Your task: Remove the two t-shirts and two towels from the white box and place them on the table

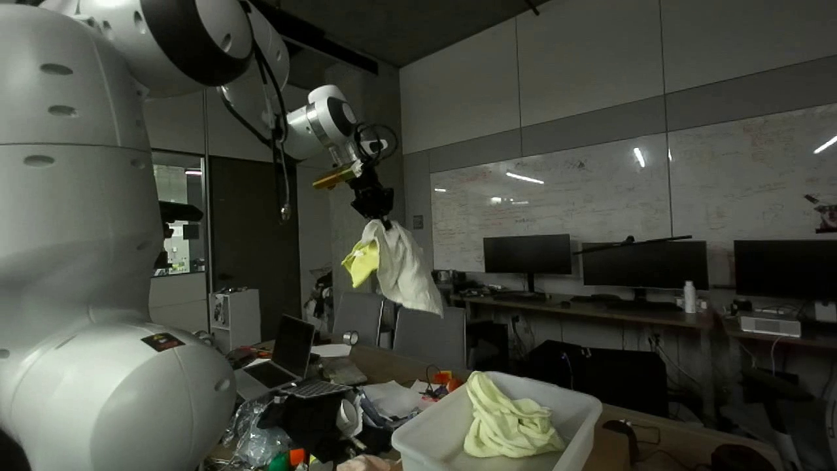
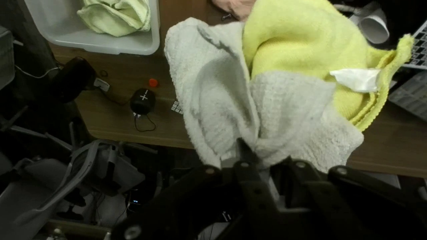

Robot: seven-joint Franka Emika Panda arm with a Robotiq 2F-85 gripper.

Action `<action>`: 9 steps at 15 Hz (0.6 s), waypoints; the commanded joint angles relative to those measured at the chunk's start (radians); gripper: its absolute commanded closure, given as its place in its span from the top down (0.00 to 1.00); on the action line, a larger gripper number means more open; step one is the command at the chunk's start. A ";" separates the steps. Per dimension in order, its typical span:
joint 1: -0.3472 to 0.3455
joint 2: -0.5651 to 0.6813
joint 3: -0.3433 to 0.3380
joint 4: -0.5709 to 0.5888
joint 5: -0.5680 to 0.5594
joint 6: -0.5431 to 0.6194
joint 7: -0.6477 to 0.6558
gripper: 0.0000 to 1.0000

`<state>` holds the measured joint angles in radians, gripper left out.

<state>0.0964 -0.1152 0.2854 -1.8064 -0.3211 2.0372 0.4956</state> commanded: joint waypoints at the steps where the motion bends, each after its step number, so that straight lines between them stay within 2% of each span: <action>1: 0.039 0.051 0.000 0.052 -0.106 -0.046 -0.039 0.44; 3: 0.052 0.058 -0.007 0.052 -0.142 -0.056 -0.054 0.56; 5: 0.054 0.060 -0.016 0.049 -0.158 -0.063 -0.071 0.72; 9: 0.026 0.048 -0.071 0.033 -0.108 -0.103 -0.121 0.99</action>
<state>0.1329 -0.0681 0.2596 -1.7951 -0.4560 1.9695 0.4309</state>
